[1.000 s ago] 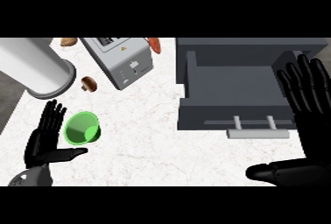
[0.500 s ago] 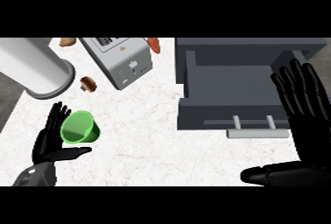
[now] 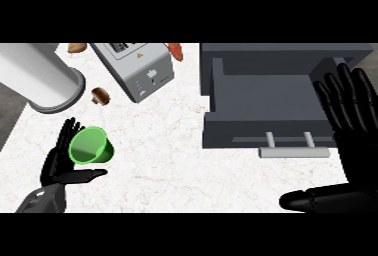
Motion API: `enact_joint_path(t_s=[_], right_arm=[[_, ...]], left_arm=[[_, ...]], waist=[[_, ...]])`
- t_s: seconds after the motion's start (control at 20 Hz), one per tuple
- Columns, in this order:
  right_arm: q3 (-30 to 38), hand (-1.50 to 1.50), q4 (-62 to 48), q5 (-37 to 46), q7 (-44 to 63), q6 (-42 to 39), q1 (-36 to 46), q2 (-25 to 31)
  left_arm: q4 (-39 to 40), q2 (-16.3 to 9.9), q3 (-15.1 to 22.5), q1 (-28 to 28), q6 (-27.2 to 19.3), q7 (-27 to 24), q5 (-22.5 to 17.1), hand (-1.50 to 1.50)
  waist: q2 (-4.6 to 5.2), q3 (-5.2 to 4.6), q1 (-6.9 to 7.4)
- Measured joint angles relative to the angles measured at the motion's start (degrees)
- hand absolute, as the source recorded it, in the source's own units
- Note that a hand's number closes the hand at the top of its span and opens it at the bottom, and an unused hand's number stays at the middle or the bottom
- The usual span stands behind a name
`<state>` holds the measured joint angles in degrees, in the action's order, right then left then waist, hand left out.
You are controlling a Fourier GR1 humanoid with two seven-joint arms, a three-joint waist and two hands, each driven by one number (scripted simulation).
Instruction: Pick up the cup, place it into the drawer and close the drawer
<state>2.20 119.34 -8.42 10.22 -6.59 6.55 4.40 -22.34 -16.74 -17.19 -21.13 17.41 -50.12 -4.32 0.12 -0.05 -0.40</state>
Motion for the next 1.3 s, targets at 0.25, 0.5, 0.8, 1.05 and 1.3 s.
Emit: enact_joint_path(t_s=[0.25, 0.5, 0.8, 1.05, 1.3], right_arm=[[0.89, -1.50, -0.02, -0.89, 0.99, -0.41, 0.95, 0.84], [0.48, -1.50, 0.41, -0.80, 0.29, -0.88, -0.61, 0.56], [0.65, -1.50, -0.71, -0.63, -0.74, -0.98, -0.12, 0.43], [0.97, -1.50, 0.10, -1.22, 0.26, -0.80, 0.08, 0.59], [0.29, -1.50, 0.23, -0.34, -0.63, -0.97, -1.17, 0.25]], left_arm=[[2.67, 1.16, -0.25, -2.24, -0.27, -0.58, -0.64, -1.50], [5.18, 0.88, -0.70, -3.09, 1.79, -0.36, -1.60, -1.50], [6.23, 0.83, -0.62, -4.27, 6.13, 0.64, -2.53, -1.50], [5.71, 1.14, -0.47, -4.26, 8.89, 1.03, -3.37, 1.50], [3.96, 2.16, 0.11, -4.26, 7.96, -1.00, -3.19, 1.50]], waist=[[0.04, -0.01, -0.10], [0.08, -0.02, -0.26], [0.19, -0.07, -0.39], [0.17, -0.08, -0.43], [0.16, -0.08, -0.43]])
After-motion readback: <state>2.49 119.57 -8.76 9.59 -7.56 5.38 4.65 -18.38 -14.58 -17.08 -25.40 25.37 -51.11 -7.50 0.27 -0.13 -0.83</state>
